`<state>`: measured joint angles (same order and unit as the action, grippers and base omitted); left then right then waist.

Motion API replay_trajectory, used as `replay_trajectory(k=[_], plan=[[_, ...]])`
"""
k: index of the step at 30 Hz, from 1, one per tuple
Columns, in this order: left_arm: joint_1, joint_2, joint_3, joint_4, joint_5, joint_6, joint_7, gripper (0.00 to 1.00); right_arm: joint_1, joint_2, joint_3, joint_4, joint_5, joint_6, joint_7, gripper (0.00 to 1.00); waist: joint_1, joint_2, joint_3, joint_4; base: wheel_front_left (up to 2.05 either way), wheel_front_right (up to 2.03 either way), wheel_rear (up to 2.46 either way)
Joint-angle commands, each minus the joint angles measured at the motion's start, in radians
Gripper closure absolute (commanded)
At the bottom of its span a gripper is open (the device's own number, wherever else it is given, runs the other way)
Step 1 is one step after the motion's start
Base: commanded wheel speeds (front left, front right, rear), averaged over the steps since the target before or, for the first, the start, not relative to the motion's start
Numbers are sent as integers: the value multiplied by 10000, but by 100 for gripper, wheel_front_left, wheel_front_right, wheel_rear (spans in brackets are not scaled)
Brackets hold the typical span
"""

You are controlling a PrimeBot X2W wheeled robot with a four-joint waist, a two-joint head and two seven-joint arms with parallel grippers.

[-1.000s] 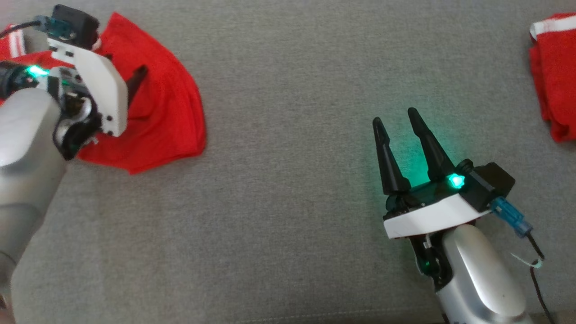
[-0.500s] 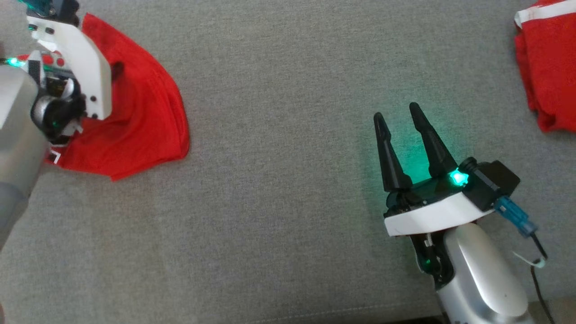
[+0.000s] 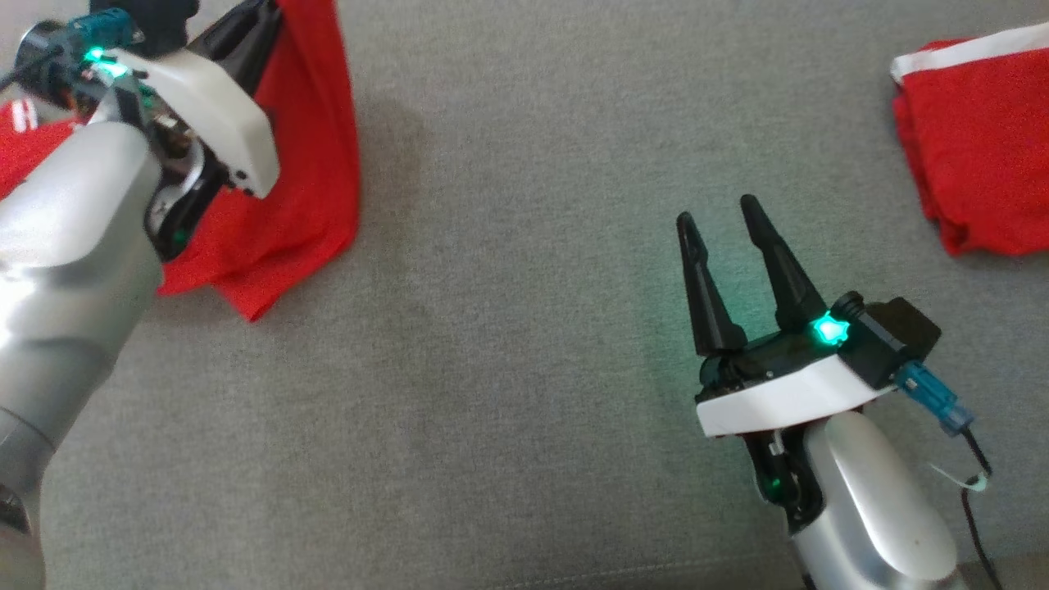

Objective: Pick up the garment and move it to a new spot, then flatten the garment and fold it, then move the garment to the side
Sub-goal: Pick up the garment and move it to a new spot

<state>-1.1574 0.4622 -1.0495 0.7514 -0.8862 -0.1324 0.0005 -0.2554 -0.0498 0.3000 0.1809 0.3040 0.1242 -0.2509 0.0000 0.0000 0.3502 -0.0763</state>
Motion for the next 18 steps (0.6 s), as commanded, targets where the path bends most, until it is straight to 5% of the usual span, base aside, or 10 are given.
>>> replay_trajectory(k=[1, 8, 18], plan=[[-717, 297, 214, -240, 60, 18, -367, 100, 12, -5, 280, -246, 106, 65, -109, 0, 0, 0, -225, -47, 0, 0, 0], [-1307, 107, -925, -956, 304, 18, -2017, 100, 181, -5, 358, -209, 294, 65, -109, 0, 0, 0, -713, -280, 0, 0, 0], [-2087, -527, -1815, -1279, 223, 17, -2498, 100, 223, -5, 640, -324, 649, 65, -109, 0, 0, 0, -819, -1050, 0, 0, 0]])
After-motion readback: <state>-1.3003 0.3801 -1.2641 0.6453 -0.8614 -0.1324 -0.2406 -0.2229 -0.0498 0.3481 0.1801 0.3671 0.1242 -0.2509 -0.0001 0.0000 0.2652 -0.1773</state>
